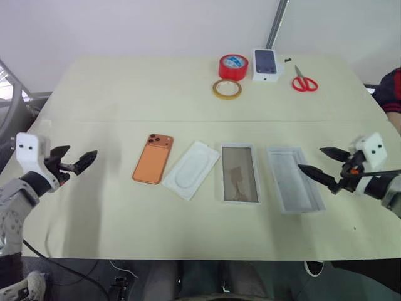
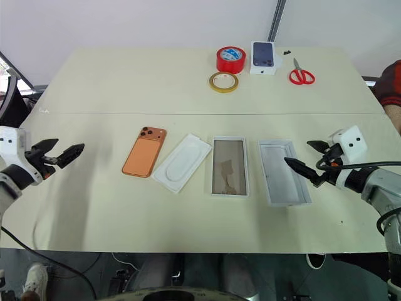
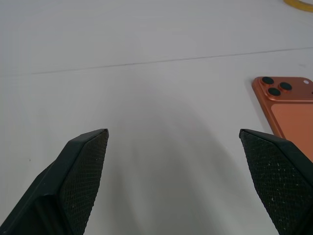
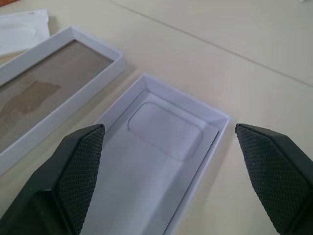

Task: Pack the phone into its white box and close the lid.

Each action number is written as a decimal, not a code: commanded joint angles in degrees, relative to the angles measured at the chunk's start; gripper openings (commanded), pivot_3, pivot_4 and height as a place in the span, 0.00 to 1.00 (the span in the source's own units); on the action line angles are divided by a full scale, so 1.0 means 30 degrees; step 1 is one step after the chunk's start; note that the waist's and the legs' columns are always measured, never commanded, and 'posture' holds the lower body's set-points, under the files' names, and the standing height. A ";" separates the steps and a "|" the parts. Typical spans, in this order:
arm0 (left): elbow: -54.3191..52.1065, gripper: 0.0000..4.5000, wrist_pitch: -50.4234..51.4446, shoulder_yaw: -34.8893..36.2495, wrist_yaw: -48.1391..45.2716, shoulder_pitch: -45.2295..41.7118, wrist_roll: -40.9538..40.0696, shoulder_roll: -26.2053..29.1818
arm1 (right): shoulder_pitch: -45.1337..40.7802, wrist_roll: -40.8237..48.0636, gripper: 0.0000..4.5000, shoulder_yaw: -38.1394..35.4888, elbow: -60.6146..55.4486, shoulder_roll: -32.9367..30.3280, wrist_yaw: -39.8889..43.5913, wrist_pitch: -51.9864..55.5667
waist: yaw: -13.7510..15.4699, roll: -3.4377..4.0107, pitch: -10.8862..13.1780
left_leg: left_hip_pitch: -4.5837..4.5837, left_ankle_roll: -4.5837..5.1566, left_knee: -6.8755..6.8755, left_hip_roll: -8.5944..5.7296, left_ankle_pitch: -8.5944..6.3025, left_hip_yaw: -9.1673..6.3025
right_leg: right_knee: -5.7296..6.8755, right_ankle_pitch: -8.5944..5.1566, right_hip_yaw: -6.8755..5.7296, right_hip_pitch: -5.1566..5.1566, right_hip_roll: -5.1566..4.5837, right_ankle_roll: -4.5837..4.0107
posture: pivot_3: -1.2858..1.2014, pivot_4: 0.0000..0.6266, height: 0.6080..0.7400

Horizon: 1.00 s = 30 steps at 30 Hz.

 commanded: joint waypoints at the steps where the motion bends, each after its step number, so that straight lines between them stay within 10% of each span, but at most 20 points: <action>1: -0.0599 1.00 -0.0275 0.0124 0.0031 -0.0050 -0.0065 0.0042 | -0.0069 0.0518 0.99 -0.0773 -0.0859 -0.0115 -0.0102 0.0037 | -0.0002 0.0000 0.0000 | 0.0001 0.0000 0.0000 0.0000 0.0000 0.0000 | 0.0001 0.0000 0.0001 0.0001 0.0000 0.0000 | 0.52 0.24 1.00; 11: -0.2134 1.00 0.0725 -0.1194 0.0090 -0.0536 -0.0824 -0.0644 | 0.0325 0.0987 0.99 -0.0502 -0.2402 -0.0182 -0.0496 0.0572 | 0.0017 -0.0001 0.0000 | -0.0001 0.0000 0.0005 0.0000 0.0000 0.0000 | 0.0001 0.0000 0.0001 0.0004 0.0000 0.0000 | 0.52 0.24 1.00; 20: -0.5521 1.00 0.4301 -0.6930 0.0772 -0.2750 -0.2024 -0.2712 | -0.1085 0.1524 0.99 0.2318 -0.5294 -0.0037 -0.0828 0.1469 | 0.0027 -0.0002 -0.0002 | 0.0001 -0.0002 0.0015 -0.0001 0.0001 -0.0006 | 0.0007 0.0001 0.0000 0.0016 0.0021 0.0001 | 0.52 0.24 1.00; 30: -0.2573 1.00 1.0078 -0.8930 0.3790 -0.7853 -0.2241 -0.5794 | -0.1442 0.1537 0.99 0.4608 -0.6621 0.0955 -0.1782 0.1663 | 0.0035 -0.0008 -0.0001 | -0.0017 0.0000 0.0052 -0.0005 0.0000 -0.0021 | 0.0012 0.0000 -0.0001 0.0013 0.0046 0.0004 | 0.52 0.24 1.00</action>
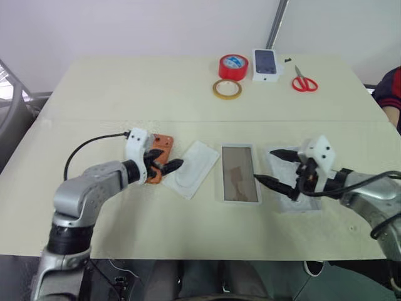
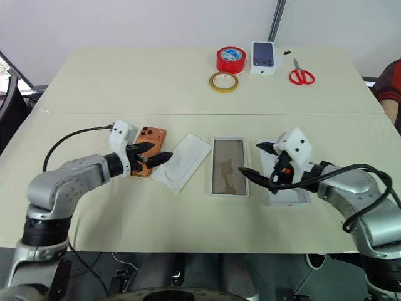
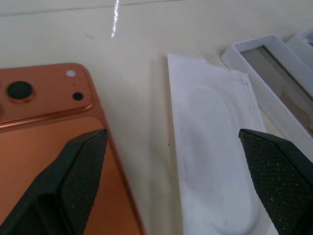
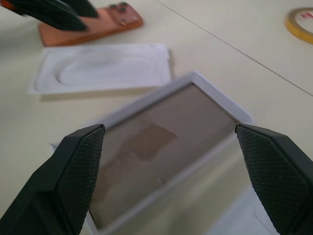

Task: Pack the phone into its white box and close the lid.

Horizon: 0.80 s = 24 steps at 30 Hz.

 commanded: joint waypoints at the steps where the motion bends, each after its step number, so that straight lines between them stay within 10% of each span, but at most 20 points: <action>1: 0.0383 1.00 0.0919 -0.0201 -0.0016 -0.0854 -0.0444 -0.0595 | 0.0491 0.0214 0.99 -0.0228 -0.1175 0.0083 -0.0379 0.0123 | 0.0010 -0.0001 0.0000 | -0.0002 -0.0002 0.0000 0.0000 0.0001 0.0000 | 0.0000 0.0000 0.0000 -0.0002 0.0000 0.0000 | 0.52 0.24 1.00; 11: 0.2423 1.00 0.2854 -0.1006 -0.0074 -0.2332 -0.0285 -0.2016 | 0.1959 0.0104 0.99 -0.0724 -0.2598 -0.0608 -0.0501 0.0325 | 0.0056 -0.0003 -0.0003 | 0.0005 -0.0019 0.0005 -0.0001 0.0011 -0.0007 | 0.0009 0.0000 0.0000 0.0005 0.0005 0.0000 | 0.52 0.24 1.00; 14: 0.2924 0.81 0.3159 -0.0839 0.0020 -0.2571 -0.0135 -0.2367 | 0.2558 -0.0538 1.00 -0.0290 -0.2976 -0.1392 -0.0064 0.0046 | 0.0131 -0.0007 -0.0006 | 0.0005 -0.0019 0.0013 -0.0010 0.0011 -0.0006 | 0.0005 0.0000 0.0000 0.0012 -0.0004 0.0001 | 0.52 0.24 1.00; 21: 0.3437 0.01 0.2911 -0.0570 0.0251 -0.2779 0.0252 -0.2596 | 0.2654 -0.2498 1.00 0.2294 -0.3306 -0.3666 0.1547 -0.0837 | 0.0101 -0.0010 -0.0009 | 0.0007 -0.0020 0.0015 -0.0005 0.0012 -0.0011 | 0.0004 0.0000 0.0000 0.0012 0.0004 0.0001 | 0.52 0.24 1.00; 24: 0.3478 0.01 0.2823 -0.0259 0.0487 -0.2851 0.0279 -0.2736 | 0.1468 -0.3165 1.00 0.3581 -0.2737 -0.3917 0.1804 -0.0939 | 0.0044 -0.0011 -0.0009 | 0.0011 -0.0029 0.0019 -0.0005 0.0017 -0.0013 | 0.0005 0.0000 -0.0001 0.0015 0.0006 0.0001 | 0.52 0.24 1.00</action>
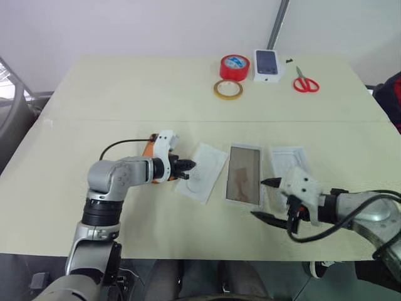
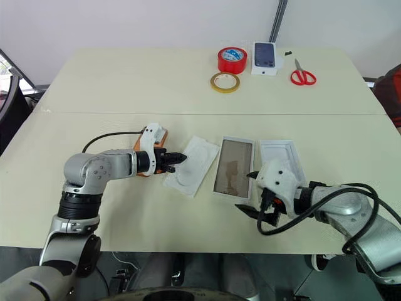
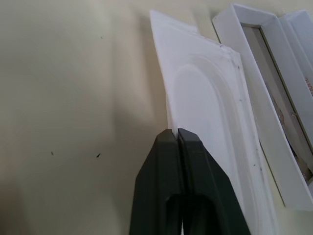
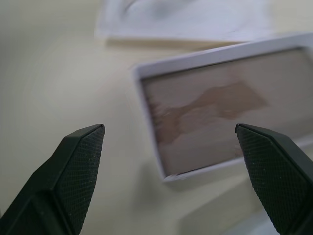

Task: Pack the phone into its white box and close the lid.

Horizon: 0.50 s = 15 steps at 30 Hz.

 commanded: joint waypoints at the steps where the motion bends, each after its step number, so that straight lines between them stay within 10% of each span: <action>1: -0.0215 0.01 -0.0161 0.0541 0.0359 -0.0269 0.0178 -0.0077 | -0.1249 -0.0721 1.00 0.1022 0.0099 -0.0163 0.0400 -0.0407 | -0.0036 0.0000 0.0000 | 0.0000 -0.0013 0.0000 0.0001 0.0007 -0.0002 | 0.0000 0.0000 0.0000 -0.0001 0.0001 0.0000 | 0.52 0.24 1.00; 10: -0.0912 0.01 0.0776 0.4653 0.1853 -0.0463 -0.1618 -0.1441 | -0.3863 -0.3638 1.00 0.5341 0.1875 0.0044 0.1456 -0.0519 | -0.0032 -0.0008 0.0005 | -0.0004 -0.0075 0.0005 0.0002 0.0042 -0.0006 | 0.0000 0.0000 -0.0002 -0.0006 -0.0005 0.0000 | 0.52 0.24 1.00; 15: -0.1647 0.00 0.1217 0.6280 0.2754 -0.0269 -0.2116 -0.1666 | -0.4755 -0.5274 0.58 0.6434 0.2731 0.0483 0.1409 -0.1573 | -0.0063 -0.0010 0.0005 | -0.0004 -0.0085 0.0008 0.0004 0.0048 -0.0006 | 0.0000 0.0000 -0.0003 -0.0006 -0.0004 0.0000 | 0.52 0.24 1.00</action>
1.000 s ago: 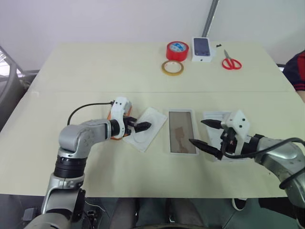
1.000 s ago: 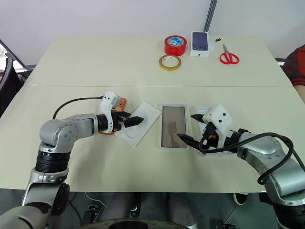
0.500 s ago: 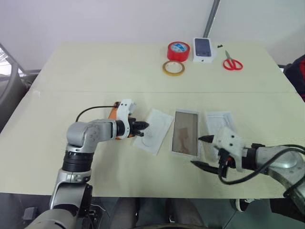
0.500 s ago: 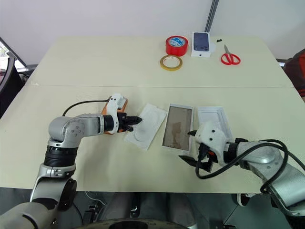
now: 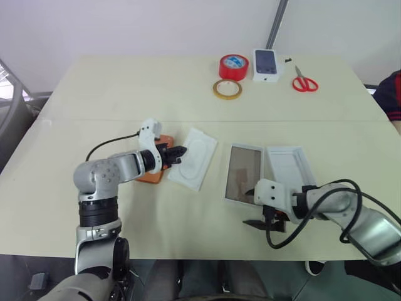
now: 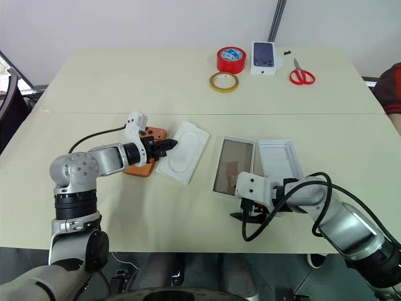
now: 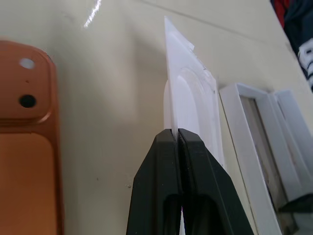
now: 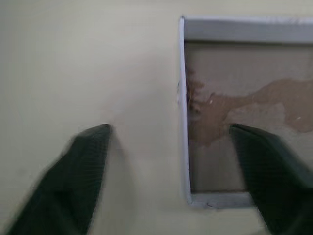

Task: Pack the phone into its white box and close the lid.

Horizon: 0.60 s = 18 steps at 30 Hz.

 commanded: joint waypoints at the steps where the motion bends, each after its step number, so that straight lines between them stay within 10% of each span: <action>1: -0.1217 0.00 0.0194 0.1420 0.0592 -0.0082 -0.0806 -0.0100 | -0.0730 -0.1062 0.46 0.0319 0.0322 0.0529 -0.0144 -0.0803 | -0.0007 -0.0001 0.0000 | 0.0002 -0.0005 0.0000 0.0002 0.0002 -0.0001 | 0.0000 0.0000 -0.0001 0.0001 0.0000 0.0000 | 0.52 0.24 1.00; 5: -0.1433 0.00 0.0213 0.2583 0.1288 -0.0266 -0.1230 -0.0340 | -0.1339 -0.1994 0.01 0.0957 0.0330 0.1026 -0.0024 -0.1095 | 0.0006 -0.0001 0.0000 | 0.0001 -0.0017 -0.0001 0.0002 0.0009 0.0000 | 0.0001 0.0000 -0.0001 -0.0004 -0.0002 0.0000 | 0.52 0.24 1.00; 18: -0.1871 0.00 0.0843 0.4795 0.3534 -0.1049 -0.2938 -0.1128 | -0.5152 -0.5820 0.01 0.4354 0.3356 0.4562 0.0374 -0.2991 | -0.0080 -0.0031 -0.0009 | 0.0004 -0.0064 -0.0005 0.0005 0.0036 -0.0004 | 0.0008 0.0001 -0.0005 -0.0013 0.0001 0.0001 | 0.52 0.24 1.00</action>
